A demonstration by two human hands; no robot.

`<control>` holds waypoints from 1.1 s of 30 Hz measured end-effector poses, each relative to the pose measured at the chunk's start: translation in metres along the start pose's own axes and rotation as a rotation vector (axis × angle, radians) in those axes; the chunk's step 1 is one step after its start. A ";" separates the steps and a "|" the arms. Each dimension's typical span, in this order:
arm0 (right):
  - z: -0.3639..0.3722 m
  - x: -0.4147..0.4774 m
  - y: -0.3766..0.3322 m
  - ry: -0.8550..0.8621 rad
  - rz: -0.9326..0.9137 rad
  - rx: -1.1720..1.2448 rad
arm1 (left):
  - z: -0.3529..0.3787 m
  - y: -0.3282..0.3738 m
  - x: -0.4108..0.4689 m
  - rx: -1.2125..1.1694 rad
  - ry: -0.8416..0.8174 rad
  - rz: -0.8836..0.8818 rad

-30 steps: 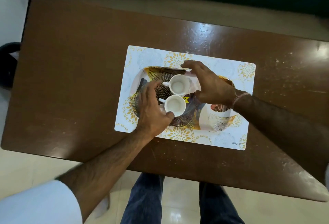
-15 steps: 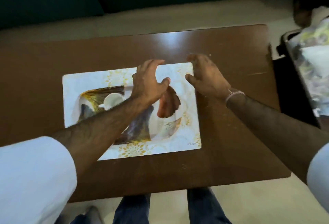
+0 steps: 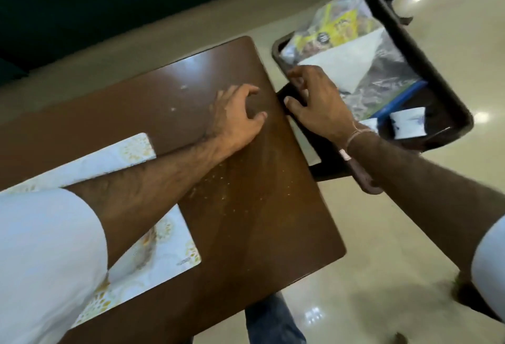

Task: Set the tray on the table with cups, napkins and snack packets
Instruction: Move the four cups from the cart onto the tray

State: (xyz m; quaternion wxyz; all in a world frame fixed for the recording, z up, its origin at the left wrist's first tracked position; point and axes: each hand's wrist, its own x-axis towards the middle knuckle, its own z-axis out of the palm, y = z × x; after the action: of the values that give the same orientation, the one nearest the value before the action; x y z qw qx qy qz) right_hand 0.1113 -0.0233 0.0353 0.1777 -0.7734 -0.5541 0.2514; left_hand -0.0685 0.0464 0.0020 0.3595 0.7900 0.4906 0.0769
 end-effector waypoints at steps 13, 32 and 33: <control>-0.086 -0.029 0.168 0.111 0.459 -0.123 | 0.121 0.146 0.037 0.029 -0.302 0.167; -0.083 -0.060 0.220 0.120 0.651 0.018 | 0.148 0.158 0.037 0.069 -0.431 0.193; -0.084 -0.060 0.217 0.156 0.640 0.038 | 0.145 0.157 0.036 0.048 -0.403 0.170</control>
State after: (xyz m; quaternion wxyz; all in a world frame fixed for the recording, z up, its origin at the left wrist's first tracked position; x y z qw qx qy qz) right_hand 0.3113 -0.1501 -0.0048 0.1462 -0.9218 -0.2629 0.2447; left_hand 0.1313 -0.0363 -0.0115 0.4236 0.8362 0.3422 -0.0643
